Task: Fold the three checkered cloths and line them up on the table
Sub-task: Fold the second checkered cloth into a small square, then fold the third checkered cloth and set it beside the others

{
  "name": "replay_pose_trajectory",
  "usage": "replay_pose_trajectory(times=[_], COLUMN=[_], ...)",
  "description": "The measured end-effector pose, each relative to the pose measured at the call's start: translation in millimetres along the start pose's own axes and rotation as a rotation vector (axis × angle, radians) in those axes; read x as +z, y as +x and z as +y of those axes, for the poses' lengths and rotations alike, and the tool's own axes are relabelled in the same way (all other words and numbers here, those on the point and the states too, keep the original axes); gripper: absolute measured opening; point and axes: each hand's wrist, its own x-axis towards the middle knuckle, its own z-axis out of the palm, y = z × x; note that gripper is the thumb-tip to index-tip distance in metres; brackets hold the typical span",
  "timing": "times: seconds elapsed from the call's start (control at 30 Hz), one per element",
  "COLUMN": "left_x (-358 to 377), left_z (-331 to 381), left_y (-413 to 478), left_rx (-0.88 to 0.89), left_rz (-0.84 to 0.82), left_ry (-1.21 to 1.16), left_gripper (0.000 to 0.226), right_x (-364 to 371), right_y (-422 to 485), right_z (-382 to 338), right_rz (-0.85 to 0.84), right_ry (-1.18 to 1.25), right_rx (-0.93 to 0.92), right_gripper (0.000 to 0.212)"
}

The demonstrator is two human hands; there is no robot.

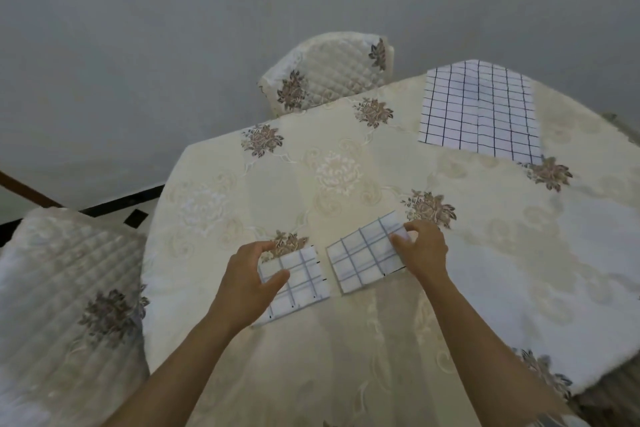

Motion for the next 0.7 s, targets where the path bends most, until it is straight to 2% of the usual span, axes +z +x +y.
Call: replay_pose_trajectory(times=[0.2,0.47,0.7], left_x=[6,-2,-18], left_z=[11,26,40], left_y=[16,9,-15], left_rx=[0.004,0.078,0.177], left_rz=[-0.019,-0.046,-0.085], left_ry=[-0.005,0.002,-0.058], left_gripper=[0.052,0.049,0.049], right_x=[-4,-16,-36], right_y=[0,-36,-110], right_z=[15,15,-2], right_rz=[0.063,0.111,0.217], right_ry=[0.073,0.155,0.214], right_rx=[-0.002,-0.010,-0.059], right_gripper=[0.038,0.036,0.035])
